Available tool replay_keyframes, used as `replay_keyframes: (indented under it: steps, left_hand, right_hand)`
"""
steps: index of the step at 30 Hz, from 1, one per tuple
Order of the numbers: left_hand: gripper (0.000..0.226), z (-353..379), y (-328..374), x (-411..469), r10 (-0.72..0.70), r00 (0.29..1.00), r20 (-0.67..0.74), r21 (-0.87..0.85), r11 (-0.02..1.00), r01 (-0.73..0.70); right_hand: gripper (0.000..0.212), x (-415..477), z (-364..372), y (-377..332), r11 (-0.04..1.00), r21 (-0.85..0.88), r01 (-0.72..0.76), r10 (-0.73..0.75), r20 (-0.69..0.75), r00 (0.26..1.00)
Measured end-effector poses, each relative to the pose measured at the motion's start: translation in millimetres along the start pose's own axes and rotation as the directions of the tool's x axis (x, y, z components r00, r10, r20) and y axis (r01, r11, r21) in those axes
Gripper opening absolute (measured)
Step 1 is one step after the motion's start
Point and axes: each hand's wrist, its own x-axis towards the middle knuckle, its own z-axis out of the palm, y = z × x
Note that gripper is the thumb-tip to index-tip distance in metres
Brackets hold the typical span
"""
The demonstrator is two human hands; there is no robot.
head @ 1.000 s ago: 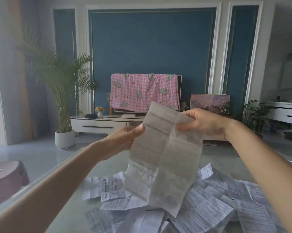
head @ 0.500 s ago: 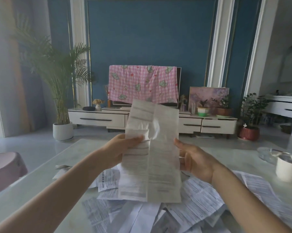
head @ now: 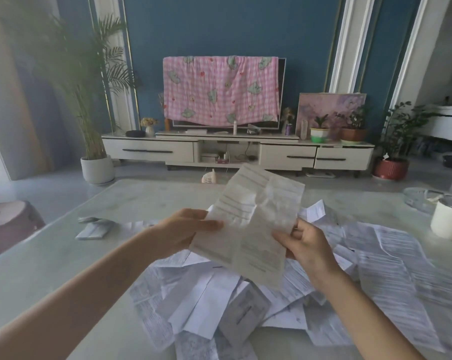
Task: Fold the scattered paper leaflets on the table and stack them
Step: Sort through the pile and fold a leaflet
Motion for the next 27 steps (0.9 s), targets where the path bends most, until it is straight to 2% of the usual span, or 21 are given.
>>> replay_keyframes:
  steps: [2,3,5,7,9,11,13,14,16,18,23,25,27]
  left_hand:
    - [0.012,2.3,-11.5,-0.9,-0.022,0.999,-0.04,0.039,0.999,0.024]
    - [0.009,4.4,-15.3,0.2,-0.021,0.997,-0.079,-0.006,1.0,0.021]
    - [0.011,11.2,-21.8,2.5,-0.039,0.99,-0.135,-0.263,0.965,0.002]
    - [0.018,20.2,-27.6,4.9,-0.036,0.991,-0.129,-0.519,0.854,-0.036]
    - [0.024,33.8,-32.8,6.9,-0.02,0.996,-0.092,-0.588,0.808,-0.038]
    - [0.022,48.0,-37.7,10.6,-0.005,0.995,-0.095,-0.52,0.853,-0.046]
    - [0.016,53.8,-38.1,15.0,0.001,0.986,-0.168,-0.459,0.885,-0.08]
    - [0.014,52.1,-36.6,16.1,0.002,0.979,-0.202,-0.444,0.891,-0.094]
    - [0.012,40.4,-31.4,15.1,0.031,0.975,-0.22,-0.374,0.921,-0.114]
    - [0.011,27.6,-25.6,10.2,0.053,0.981,-0.184,-0.266,0.959,-0.101]
    - [0.01,6.6,-21.4,0.0,0.062,0.977,-0.205,-0.07,0.994,-0.078]
    - [0.01,2.8,-20.5,-2.2,0.066,0.975,-0.211,-0.031,0.997,-0.074]
    - [0.01,-1.5,-20.3,-4.2,0.074,0.966,-0.247,0.018,0.997,-0.071]
  right_hand:
    - [0.013,-1.8,-1.6,12.5,0.999,-0.009,0.031,-0.031,-0.085,0.996]
    - [0.011,-1.1,-1.5,17.4,0.999,-0.025,0.039,-0.042,-0.116,0.992]
    - [0.009,-2.1,0.4,24.3,0.997,-0.046,0.061,-0.067,-0.153,0.986]
    - [0.009,-2.7,5.0,27.0,0.995,-0.02,0.095,-0.097,-0.21,0.973]
    - [0.009,-4.9,11.3,26.1,0.992,0.056,0.11,-0.091,-0.266,0.96]
    - [0.009,-6.6,15.7,26.5,0.988,0.13,0.087,-0.053,-0.252,0.966]
    - [0.019,-6.2,15.6,25.7,0.973,0.232,-0.011,0.046,-0.145,0.988]
    - [0.026,-5.2,11.7,24.1,0.936,0.343,-0.079,0.106,-0.06,0.993]
    - [0.036,-1.4,-1.8,17.0,0.8,0.567,-0.197,0.178,0.09,0.98]
    - [0.036,2.8,-24.3,8.5,0.708,0.675,-0.206,0.191,0.098,0.977]
    - [0.041,12.6,-52.7,11.8,0.78,0.592,-0.202,0.243,0.011,0.97]
    - [0.035,15.0,-56.4,15.2,0.86,0.479,-0.177,0.248,-0.089,0.965]
    - [0.027,15.3,-60.3,17.9,0.916,0.361,-0.173,0.233,-0.13,0.964]
